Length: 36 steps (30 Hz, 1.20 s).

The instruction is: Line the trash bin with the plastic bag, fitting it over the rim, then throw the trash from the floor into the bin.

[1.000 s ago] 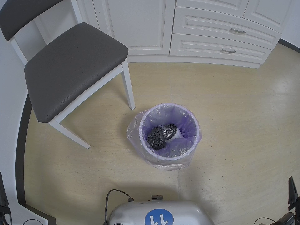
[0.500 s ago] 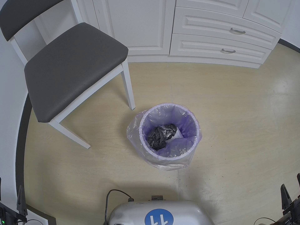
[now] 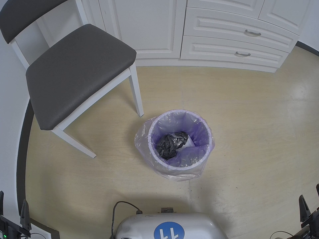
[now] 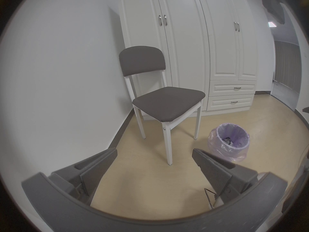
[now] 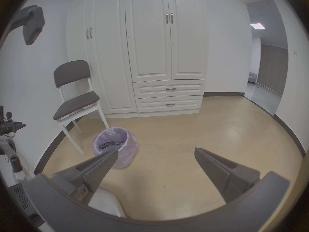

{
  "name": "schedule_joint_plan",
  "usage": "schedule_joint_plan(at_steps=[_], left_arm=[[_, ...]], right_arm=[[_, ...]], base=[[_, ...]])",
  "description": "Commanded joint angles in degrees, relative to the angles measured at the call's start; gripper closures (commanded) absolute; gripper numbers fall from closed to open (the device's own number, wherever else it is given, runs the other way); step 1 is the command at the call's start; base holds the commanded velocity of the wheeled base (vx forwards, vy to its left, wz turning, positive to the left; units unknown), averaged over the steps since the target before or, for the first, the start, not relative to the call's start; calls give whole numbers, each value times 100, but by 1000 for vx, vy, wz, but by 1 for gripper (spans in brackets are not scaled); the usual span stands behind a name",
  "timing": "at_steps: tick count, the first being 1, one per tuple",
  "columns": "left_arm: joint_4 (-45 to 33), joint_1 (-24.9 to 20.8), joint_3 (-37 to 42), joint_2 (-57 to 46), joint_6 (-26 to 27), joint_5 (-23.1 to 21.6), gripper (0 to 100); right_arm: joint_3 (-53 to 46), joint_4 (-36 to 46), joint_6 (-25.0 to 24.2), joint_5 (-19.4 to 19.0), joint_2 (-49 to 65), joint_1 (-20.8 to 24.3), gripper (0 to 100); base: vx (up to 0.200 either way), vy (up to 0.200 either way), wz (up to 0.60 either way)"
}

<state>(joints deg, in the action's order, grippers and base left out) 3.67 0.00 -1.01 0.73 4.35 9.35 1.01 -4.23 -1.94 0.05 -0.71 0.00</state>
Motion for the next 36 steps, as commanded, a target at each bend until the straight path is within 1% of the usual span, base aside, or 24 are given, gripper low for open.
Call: schedule_joint_plan(at_steps=[1,3,5,7,8,9,10,11,12,14,15,20,22,24,25,27,29,30,31,32,34,36], left_arm=[[11,0,84,-64,-22,278,0],[11,0,92,-64,-13,348,0],[-33,9,75,-64,-22,304,0],[-51,0,92,-73,-57,120,0],[-51,0,92,-73,-57,120,0],[-59,0,92,-73,-215,-241,0],[-59,0,92,-73,-268,-329,0],[-68,0,92,-73,-365,-531,0],[-77,0,92,-73,-374,-592,0],[-367,0,101,-73,-409,-821,0],[-560,0,48,-73,-365,-882,0],[-534,0,31,-73,-321,-917,0],[-525,0,31,-73,-330,-917,0],[-525,0,40,-73,-330,-935,0],[-516,0,40,-73,-330,-935,0],[-516,9,40,-73,-330,-935,0],[-499,0,48,-73,-330,-935,0],[-472,0,57,-73,-330,-935,0],[-472,0,57,-73,-330,-935,0],[-402,9,75,-73,-330,-917,0],[-402,0,75,-73,-330,-917,0],[-402,0,75,-73,-339,-935,0]], right_arm=[[-101,-139,-17,355,71,0,0],[-101,-245,-17,470,71,0,0],[-101,-78,-8,514,71,0,0],[-101,107,-114,355,71,-9,0],[-101,107,-123,338,71,-9,0],[-101,98,-105,118,71,-9,0],[-101,98,-96,65,71,-9,0],[-101,107,-123,-49,71,-9,0],[-101,107,-158,-102,71,-9,0],[-101,107,-193,-216,71,-9,0],[-101,107,-202,-233,71,-9,0],[-101,98,-167,-277,71,-9,0],[-101,89,-140,-471,71,0,0],[-101,71,-105,-937,71,0,0],[-101,80,-96,-1077,71,0,0],[-101,98,-35,-1024,71,0,0],[-101,71,282,-717,71,0,0],[-101,71,334,-523,71,0,0],[-101,71,334,-523,71,0,0],[-101,194,273,-84,71,0,0],[-92,493,194,57,71,9,0],[-92,476,159,39,71,9,0]], base=[[0,0,0],[0,0,0],[0,0,0],[0,0,0],[0,0,0],[0,0,0],[0,0,0],[0,0,0],[0,0,0],[0,0,0],[0,0,0],[0,0,0],[0,0,0],[0,0,0],[0,0,0],[0,0,0],[0,0,0],[0,0,0],[0,0,0],[0,0,0],[0,0,0],[0,0,0]])
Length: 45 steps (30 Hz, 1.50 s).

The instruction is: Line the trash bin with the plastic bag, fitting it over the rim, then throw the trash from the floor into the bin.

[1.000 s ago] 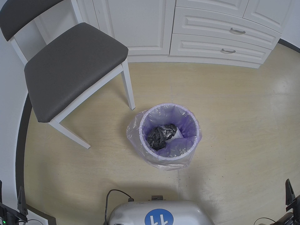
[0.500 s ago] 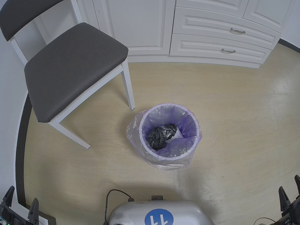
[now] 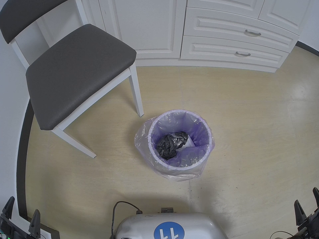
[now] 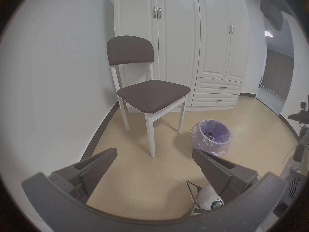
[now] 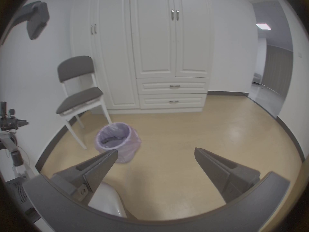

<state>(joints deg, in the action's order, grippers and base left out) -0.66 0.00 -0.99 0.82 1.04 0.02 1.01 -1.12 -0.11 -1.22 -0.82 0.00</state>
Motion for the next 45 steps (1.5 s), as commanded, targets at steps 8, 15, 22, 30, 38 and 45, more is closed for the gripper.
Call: schedule_joint_plan(at_steps=[8,15,22,30,38,45], left_arm=[[31,0,72,-82,19,-11,0],[31,9,72,-82,28,-11,0],[31,9,72,-82,-279,68,0],[39,9,72,-82,-130,50,0],[22,9,72,-82,81,-46,0],[31,9,64,-73,-121,-11,0]], right_arm=[[-101,77,-33,157,82,9,0],[-101,77,-68,183,82,9,0],[-101,77,-94,183,82,9,0],[-101,68,-103,192,82,9,0],[-101,68,-103,192,82,9,0],[-101,68,-103,192,82,9,0]], base=[[0,0,0],[0,0,0],[0,0,0],[0,0,0],[0,0,0],[0,0,0]])
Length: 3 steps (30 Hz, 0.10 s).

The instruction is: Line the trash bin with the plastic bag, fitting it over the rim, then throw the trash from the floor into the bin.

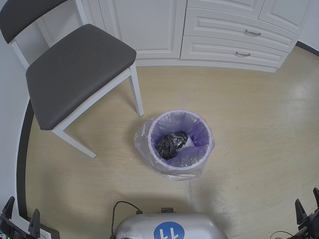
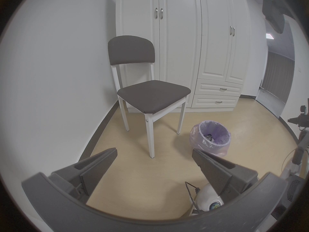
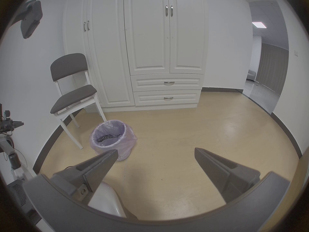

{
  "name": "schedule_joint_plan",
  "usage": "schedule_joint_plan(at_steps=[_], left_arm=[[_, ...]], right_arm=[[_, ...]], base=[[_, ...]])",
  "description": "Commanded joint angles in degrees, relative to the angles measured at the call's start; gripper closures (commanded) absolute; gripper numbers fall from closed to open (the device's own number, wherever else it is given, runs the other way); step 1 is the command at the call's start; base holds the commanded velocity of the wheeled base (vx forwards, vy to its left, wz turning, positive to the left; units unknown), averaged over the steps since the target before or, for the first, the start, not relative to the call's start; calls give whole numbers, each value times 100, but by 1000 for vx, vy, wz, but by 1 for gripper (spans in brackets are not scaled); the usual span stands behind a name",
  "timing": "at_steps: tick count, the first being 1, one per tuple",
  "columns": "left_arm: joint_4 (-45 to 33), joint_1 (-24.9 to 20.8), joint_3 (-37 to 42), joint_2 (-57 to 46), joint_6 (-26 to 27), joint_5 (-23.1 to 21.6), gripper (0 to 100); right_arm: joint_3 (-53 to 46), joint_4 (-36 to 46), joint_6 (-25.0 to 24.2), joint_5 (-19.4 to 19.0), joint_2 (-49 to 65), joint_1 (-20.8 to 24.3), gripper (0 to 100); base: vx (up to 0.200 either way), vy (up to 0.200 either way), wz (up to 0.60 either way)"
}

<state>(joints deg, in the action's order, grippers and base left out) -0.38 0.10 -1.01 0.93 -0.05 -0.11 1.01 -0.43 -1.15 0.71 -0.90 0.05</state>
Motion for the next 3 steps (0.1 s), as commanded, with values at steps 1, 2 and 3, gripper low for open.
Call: schedule_joint_plan(at_steps=[1,2,3], left_arm=[[3,-1,75,-84,5,11,0],[3,-1,75,-84,31,2,0],[3,-1,75,-84,31,11,0]], right_arm=[[-101,-1,0,0,90,4,0],[-101,-1,0,0,90,4,0],[-101,-1,0,0,90,4,0]], base=[[0,0,0],[0,0,0],[0,0,0]])
